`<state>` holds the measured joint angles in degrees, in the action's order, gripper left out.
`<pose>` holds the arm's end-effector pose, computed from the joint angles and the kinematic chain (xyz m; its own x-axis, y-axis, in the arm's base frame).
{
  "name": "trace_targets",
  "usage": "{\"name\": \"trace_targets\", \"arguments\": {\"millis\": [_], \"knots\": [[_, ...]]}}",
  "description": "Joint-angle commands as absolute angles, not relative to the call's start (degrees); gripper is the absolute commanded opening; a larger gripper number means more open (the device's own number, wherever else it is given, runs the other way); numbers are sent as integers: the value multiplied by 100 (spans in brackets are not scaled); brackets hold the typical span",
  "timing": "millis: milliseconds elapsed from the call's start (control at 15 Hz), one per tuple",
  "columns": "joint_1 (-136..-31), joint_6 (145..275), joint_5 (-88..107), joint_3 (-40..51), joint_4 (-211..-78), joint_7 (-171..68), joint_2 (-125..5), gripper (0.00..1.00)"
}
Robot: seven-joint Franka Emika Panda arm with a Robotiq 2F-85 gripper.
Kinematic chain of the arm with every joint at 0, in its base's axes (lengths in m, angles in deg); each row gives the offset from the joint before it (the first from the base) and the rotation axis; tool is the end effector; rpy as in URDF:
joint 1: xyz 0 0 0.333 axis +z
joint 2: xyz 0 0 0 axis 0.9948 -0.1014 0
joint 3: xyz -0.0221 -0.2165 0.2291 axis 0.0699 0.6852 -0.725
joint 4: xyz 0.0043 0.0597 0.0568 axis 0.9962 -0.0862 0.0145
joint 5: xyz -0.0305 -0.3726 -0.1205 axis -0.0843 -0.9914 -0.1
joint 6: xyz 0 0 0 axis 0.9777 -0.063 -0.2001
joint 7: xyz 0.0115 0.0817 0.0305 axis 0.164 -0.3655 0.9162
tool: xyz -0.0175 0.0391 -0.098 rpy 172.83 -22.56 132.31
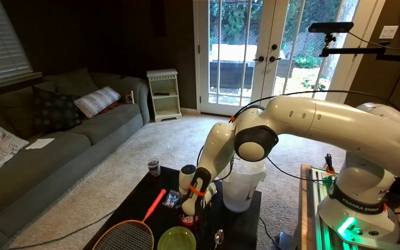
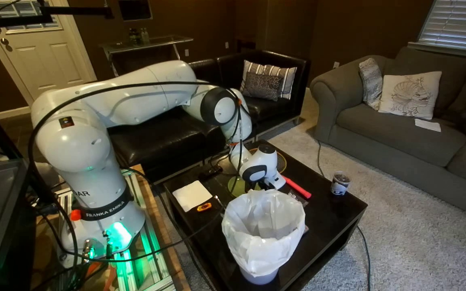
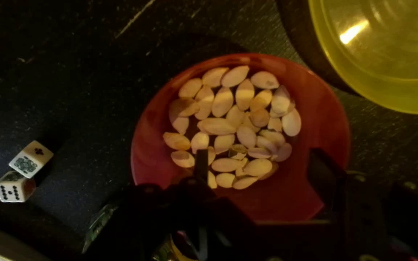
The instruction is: Put some popcorn in the bin
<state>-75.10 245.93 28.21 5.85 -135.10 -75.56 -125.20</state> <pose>0.6051 0.0314 -0.1452 0.8062 -0.5817 0.1081 -0.5794 -0.8132 -0.0541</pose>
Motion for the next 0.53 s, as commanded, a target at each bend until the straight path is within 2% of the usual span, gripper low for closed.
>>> {"name": "trace_targets", "arguments": {"millis": [0,267,400,467], "knots": [[-7490,24446,2953,590,-13139,-7627,-12760,69],[-7487,24326,2935,599,-13000,-7644,-12850,59],[-7485,24251,2925,605,-12924,-7653,-12898,52],[-7485,24199,2918,607,-12887,-7659,-12919,43]]}}
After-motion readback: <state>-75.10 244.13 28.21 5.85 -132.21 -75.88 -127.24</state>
